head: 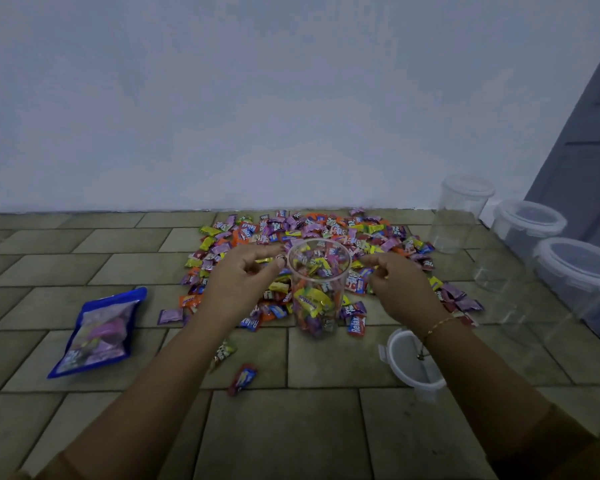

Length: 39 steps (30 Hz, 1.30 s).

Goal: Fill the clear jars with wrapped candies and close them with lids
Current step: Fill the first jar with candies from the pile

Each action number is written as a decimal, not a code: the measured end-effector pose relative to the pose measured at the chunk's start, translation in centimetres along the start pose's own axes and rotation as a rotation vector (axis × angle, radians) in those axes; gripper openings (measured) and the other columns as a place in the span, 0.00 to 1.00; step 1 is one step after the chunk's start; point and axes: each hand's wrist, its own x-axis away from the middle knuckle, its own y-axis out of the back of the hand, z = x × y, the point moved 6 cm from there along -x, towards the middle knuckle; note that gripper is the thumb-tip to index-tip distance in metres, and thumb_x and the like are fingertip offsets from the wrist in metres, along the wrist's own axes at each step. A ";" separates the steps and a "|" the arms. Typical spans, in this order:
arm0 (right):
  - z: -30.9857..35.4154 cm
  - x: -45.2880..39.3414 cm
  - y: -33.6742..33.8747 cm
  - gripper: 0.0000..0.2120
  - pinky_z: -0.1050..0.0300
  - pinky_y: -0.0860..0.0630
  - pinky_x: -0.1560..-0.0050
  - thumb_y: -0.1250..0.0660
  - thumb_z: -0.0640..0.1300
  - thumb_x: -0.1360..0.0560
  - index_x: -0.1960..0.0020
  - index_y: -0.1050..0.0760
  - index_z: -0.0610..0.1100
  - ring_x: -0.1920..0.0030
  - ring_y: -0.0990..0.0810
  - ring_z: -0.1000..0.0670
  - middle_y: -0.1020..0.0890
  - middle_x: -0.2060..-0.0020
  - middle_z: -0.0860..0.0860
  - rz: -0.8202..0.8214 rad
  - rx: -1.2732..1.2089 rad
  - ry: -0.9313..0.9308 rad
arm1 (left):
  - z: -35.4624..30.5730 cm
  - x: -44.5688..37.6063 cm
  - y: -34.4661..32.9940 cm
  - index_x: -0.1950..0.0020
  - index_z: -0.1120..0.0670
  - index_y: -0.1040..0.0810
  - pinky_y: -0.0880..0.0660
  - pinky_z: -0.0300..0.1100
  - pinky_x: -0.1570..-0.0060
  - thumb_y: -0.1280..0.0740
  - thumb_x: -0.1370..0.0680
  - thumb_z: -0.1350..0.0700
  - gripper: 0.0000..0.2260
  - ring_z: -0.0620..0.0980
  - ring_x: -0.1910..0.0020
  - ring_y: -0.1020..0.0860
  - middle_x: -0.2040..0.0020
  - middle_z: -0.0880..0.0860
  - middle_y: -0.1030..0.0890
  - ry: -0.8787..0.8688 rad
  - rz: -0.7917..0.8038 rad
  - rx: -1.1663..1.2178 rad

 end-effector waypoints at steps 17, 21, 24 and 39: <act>-3.5 1.0 -7.2 0.38 0.54 0.29 0.48 0.35 0.38 0.24 0.23 0.54 0.53 0.36 0.29 0.40 0.44 0.26 0.42 0.544 0.370 -0.014 | 8.1 5.4 -2.0 0.26 0.49 0.39 0.31 0.41 0.43 0.26 0.29 0.52 0.35 0.52 0.36 0.29 0.34 0.50 0.27 0.377 0.767 -0.763; -3.1 0.2 -8.0 0.38 0.52 0.28 0.39 0.35 0.42 0.24 0.23 0.55 0.51 0.32 0.33 0.40 0.47 0.25 0.44 0.617 0.411 0.040 | 9.2 4.1 -3.1 0.23 0.45 0.48 0.27 0.48 0.41 0.25 0.31 0.50 0.43 0.55 0.38 0.26 0.33 0.55 0.26 0.375 0.611 -0.636; -3.2 -0.5 -8.6 0.36 0.49 0.29 0.36 0.36 0.43 0.25 0.24 0.52 0.50 0.31 0.35 0.39 0.52 0.25 0.46 0.707 0.400 0.035 | 8.6 3.2 -4.4 0.23 0.45 0.55 0.28 0.50 0.42 0.27 0.29 0.47 0.45 0.56 0.37 0.27 0.31 0.56 0.30 0.298 0.575 -0.673; -3.3 -2.0 -9.1 0.22 0.48 0.32 0.35 0.34 0.48 0.24 0.32 0.33 0.51 0.38 0.30 0.39 0.38 0.35 0.42 0.682 0.424 0.031 | 9.8 0.4 -6.9 0.31 0.49 0.34 0.26 0.50 0.45 0.40 0.21 0.43 0.20 0.59 0.38 0.28 0.32 0.59 0.35 0.212 0.581 -0.821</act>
